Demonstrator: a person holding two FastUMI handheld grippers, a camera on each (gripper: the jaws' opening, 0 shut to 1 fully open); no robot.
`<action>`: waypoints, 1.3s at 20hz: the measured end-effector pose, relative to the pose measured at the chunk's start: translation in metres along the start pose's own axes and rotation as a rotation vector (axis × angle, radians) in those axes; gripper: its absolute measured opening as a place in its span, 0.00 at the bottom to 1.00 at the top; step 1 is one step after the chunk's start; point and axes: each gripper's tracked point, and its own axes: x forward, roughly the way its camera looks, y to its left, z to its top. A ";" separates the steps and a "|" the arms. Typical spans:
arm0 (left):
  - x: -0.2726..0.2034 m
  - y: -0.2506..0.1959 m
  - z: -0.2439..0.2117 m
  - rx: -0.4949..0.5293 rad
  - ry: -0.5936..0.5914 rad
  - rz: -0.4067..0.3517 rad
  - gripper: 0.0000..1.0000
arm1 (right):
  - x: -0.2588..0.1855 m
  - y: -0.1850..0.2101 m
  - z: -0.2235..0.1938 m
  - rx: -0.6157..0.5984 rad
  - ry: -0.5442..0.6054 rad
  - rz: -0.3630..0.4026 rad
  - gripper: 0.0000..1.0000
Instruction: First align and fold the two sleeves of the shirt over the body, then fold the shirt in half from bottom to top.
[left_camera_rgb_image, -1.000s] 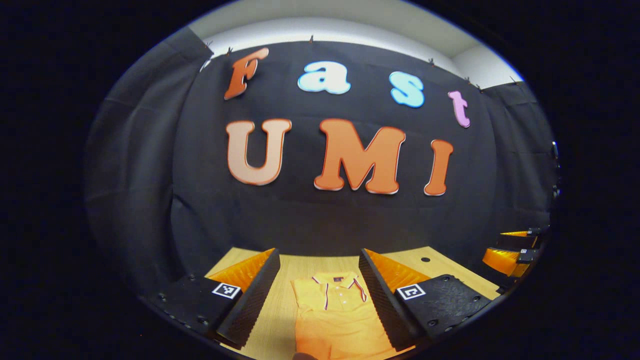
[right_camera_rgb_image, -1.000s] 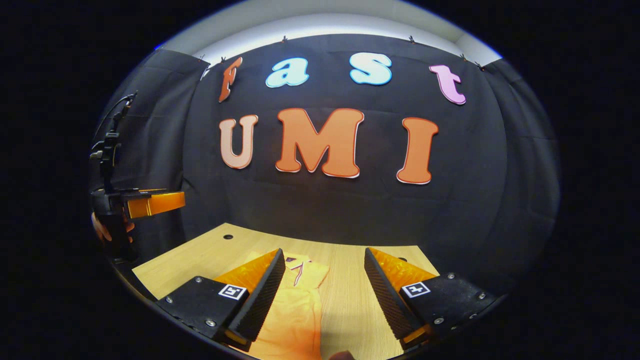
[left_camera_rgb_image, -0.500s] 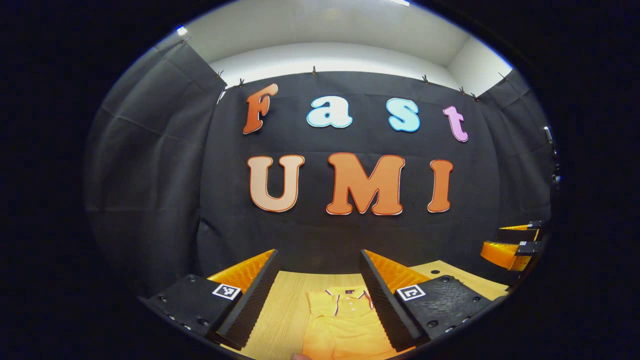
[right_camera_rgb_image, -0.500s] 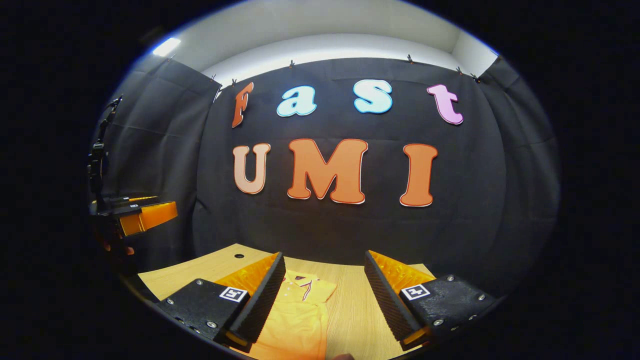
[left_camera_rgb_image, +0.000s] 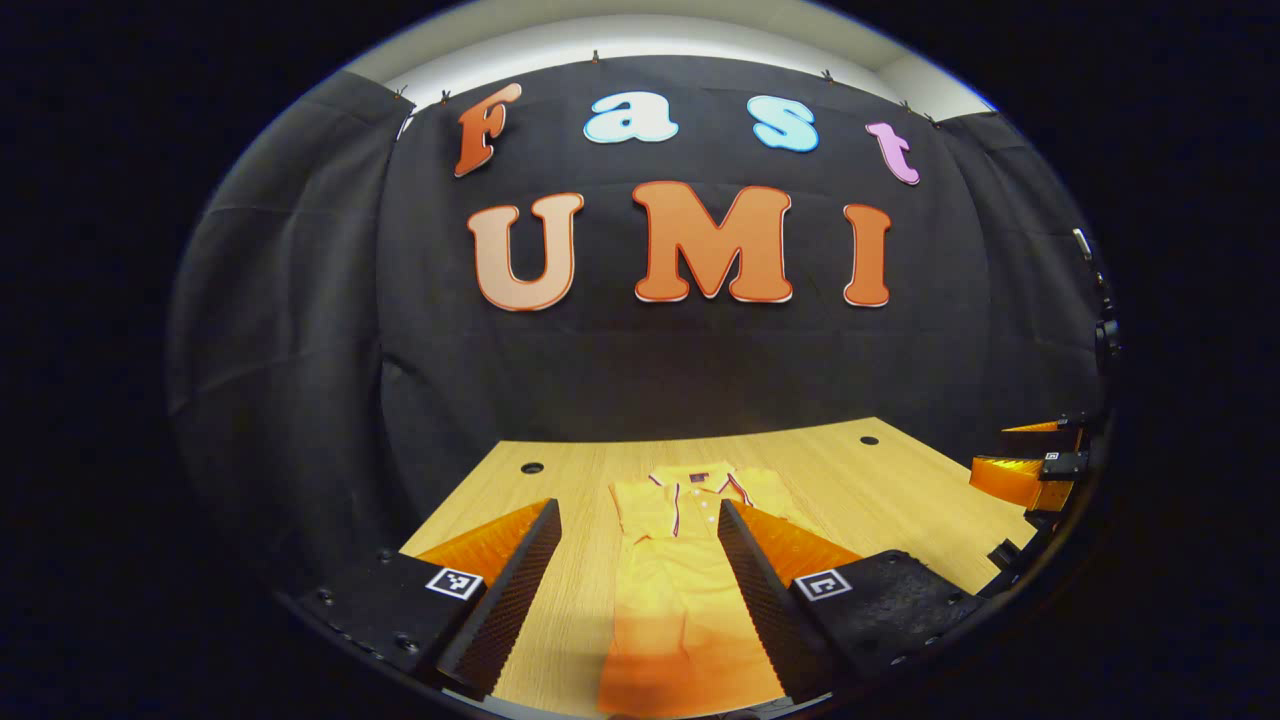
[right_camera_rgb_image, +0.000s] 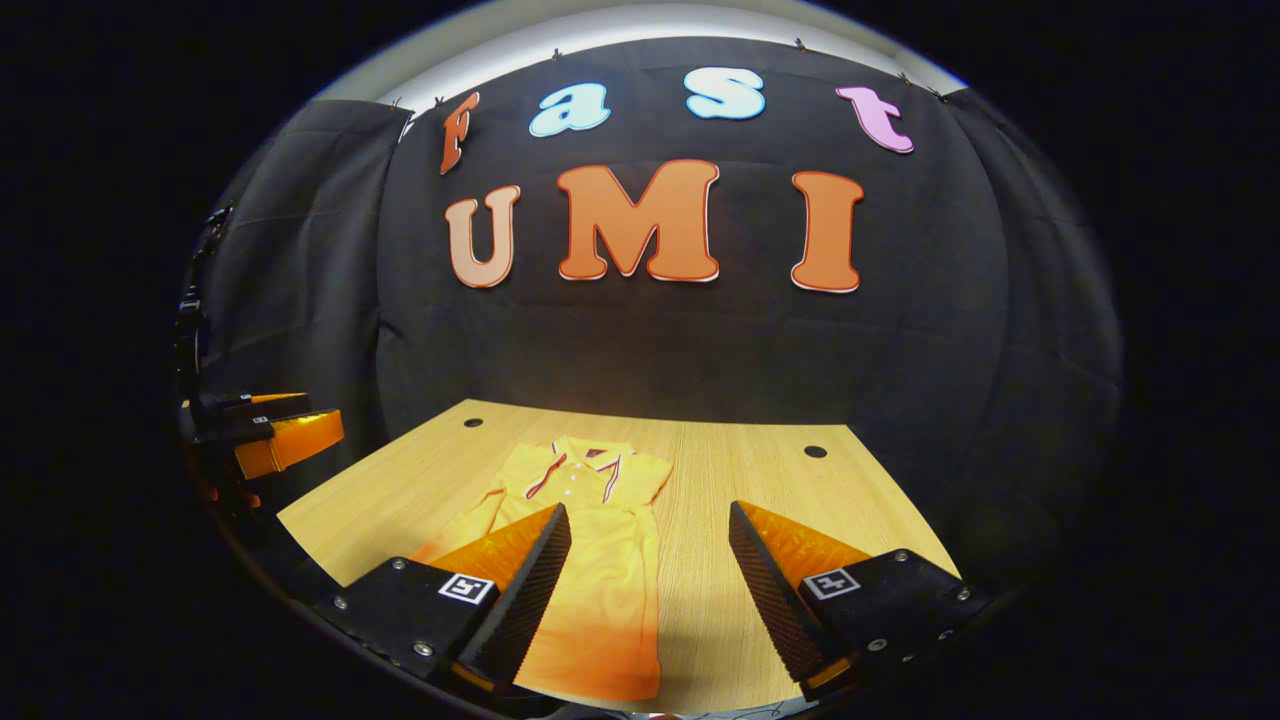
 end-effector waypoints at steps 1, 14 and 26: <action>0.003 0.001 -0.015 -0.002 0.039 -0.001 0.97 | 0.002 0.001 -0.014 0.003 0.041 0.004 0.96; 0.014 0.014 -0.182 -0.014 0.554 -0.040 0.98 | -0.009 0.010 -0.154 0.084 0.464 0.020 0.97; -0.005 0.021 -0.257 -0.030 0.833 -0.049 0.98 | -0.005 0.026 -0.227 0.106 0.698 0.045 0.97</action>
